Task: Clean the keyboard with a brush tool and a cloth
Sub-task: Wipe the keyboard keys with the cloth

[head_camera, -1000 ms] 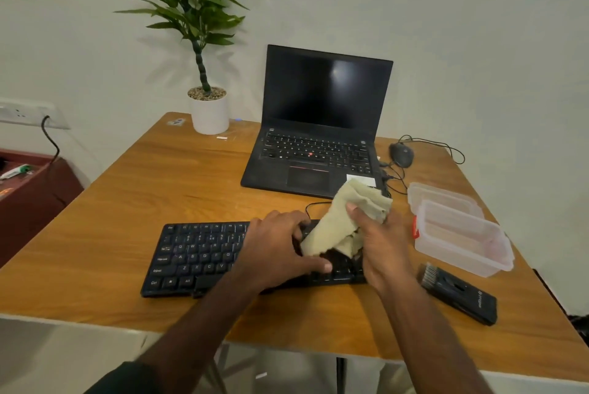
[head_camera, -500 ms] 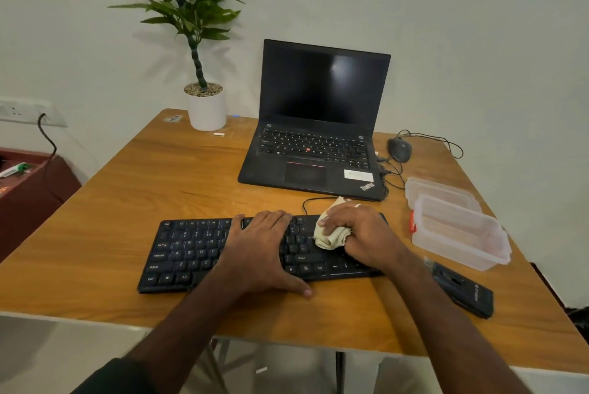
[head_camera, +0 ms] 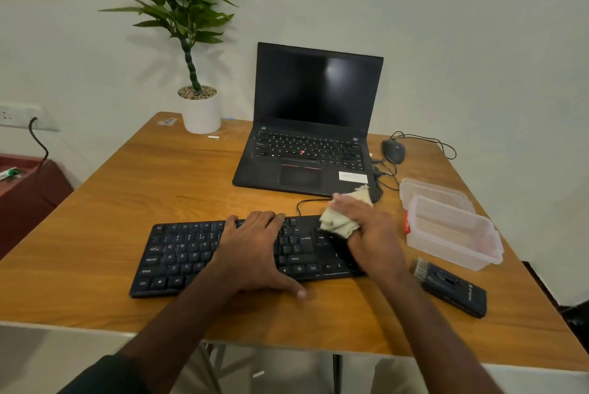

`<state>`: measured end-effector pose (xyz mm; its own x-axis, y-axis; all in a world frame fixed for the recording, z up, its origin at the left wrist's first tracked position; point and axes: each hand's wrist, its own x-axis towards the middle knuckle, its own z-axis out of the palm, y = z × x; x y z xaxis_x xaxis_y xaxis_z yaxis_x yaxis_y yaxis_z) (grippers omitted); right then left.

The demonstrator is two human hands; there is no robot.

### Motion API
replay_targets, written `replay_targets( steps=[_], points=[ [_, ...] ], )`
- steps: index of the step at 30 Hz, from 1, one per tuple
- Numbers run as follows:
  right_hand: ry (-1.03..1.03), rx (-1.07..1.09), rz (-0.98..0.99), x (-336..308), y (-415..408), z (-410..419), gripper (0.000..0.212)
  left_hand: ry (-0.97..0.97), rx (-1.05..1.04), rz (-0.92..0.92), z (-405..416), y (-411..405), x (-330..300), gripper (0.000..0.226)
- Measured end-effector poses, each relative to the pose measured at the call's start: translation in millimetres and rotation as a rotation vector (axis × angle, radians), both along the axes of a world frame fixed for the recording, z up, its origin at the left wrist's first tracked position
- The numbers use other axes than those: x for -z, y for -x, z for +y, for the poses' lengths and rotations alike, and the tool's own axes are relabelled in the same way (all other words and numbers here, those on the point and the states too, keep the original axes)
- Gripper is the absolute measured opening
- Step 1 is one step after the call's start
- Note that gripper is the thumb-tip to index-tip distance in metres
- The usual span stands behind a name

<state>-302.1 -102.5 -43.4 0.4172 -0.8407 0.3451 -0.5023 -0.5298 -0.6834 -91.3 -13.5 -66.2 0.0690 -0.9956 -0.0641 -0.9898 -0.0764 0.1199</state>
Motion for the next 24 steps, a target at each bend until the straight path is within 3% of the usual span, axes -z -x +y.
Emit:
replay_targets(
  steps=[4, 9, 11, 14, 17, 21, 24],
  points=[
    [-0.007, -0.12, 0.507, 17.3, -5.4, 6.5, 0.063, -0.005, -0.017, -0.01, 1.5, -4.3, -0.2, 0.151],
    [-0.045, 0.102, 0.639, -7.2, 11.6, -6.5, 0.057, -0.019, -0.014, 0.008, 1.6, -5.5, -0.7, 0.151],
    [-0.015, 0.164, 0.587, -14.7, 5.0, -2.3, 0.051, -0.022, -0.015, 0.013, 0.7, -4.7, -0.1, 0.152],
    [-0.108, 0.004, 0.408, -12.1, -16.0, 11.3, 0.048, -0.012, -0.01, 0.015, 0.5, -5.0, 0.6, 0.152],
    [-0.074, -0.118, 0.528, 9.3, -18.0, 16.0, 0.065, -0.014, -0.006, 0.009, 3.6, -10.9, -0.3, 0.151],
    [-0.047, 0.005, 0.531, 8.4, 12.1, 8.2, 0.061, -0.025, 0.002, 0.01, 6.5, -17.1, 0.6, 0.151],
    [-0.104, 0.238, 0.381, -9.7, 29.2, -2.7, 0.049, -0.028, 0.001, 0.018, 5.9, -17.3, 1.8, 0.153]
  ],
)
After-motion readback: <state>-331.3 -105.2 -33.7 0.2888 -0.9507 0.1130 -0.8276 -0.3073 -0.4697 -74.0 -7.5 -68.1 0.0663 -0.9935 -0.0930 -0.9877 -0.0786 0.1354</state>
